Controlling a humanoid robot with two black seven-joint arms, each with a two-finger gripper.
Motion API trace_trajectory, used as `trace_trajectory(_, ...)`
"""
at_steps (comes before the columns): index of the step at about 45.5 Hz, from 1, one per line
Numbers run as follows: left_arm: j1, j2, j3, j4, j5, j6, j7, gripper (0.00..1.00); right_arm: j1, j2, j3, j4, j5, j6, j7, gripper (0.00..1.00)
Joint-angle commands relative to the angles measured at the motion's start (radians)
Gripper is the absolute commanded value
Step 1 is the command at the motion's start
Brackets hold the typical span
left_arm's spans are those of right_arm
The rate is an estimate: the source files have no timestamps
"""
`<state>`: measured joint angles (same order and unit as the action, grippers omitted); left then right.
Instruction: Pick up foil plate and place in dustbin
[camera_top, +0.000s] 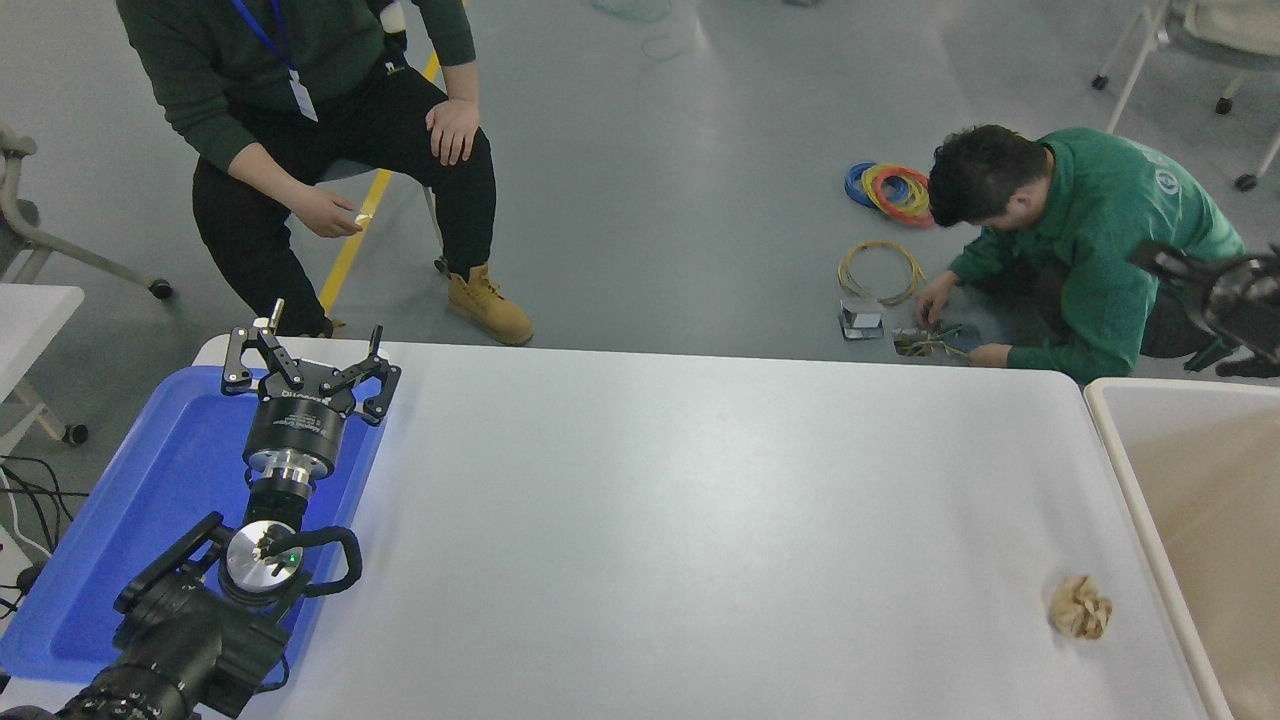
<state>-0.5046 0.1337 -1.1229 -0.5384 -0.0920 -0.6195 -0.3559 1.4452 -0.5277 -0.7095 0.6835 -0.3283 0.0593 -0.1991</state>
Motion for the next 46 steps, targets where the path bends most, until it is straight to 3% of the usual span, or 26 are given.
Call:
trace_trajectory(1,0.000,0.000,0.000,0.000,0.000,0.000,0.000,1.00,0.217,0.057,-0.165,0.189,0.003,0.157,-0.002,1.00)
trace_trajectory(27,0.000,0.000,0.000,0.000,0.000,0.000,0.000,1.00,0.557,0.133,-0.280,0.448,0.008,0.726,-0.005,1.00)
trace_trajectory(46,0.000,0.000,0.000,0.000,0.000,0.001,0.000,1.00,0.636,0.127,-0.281,0.557,0.012,0.726,-0.005,1.00)
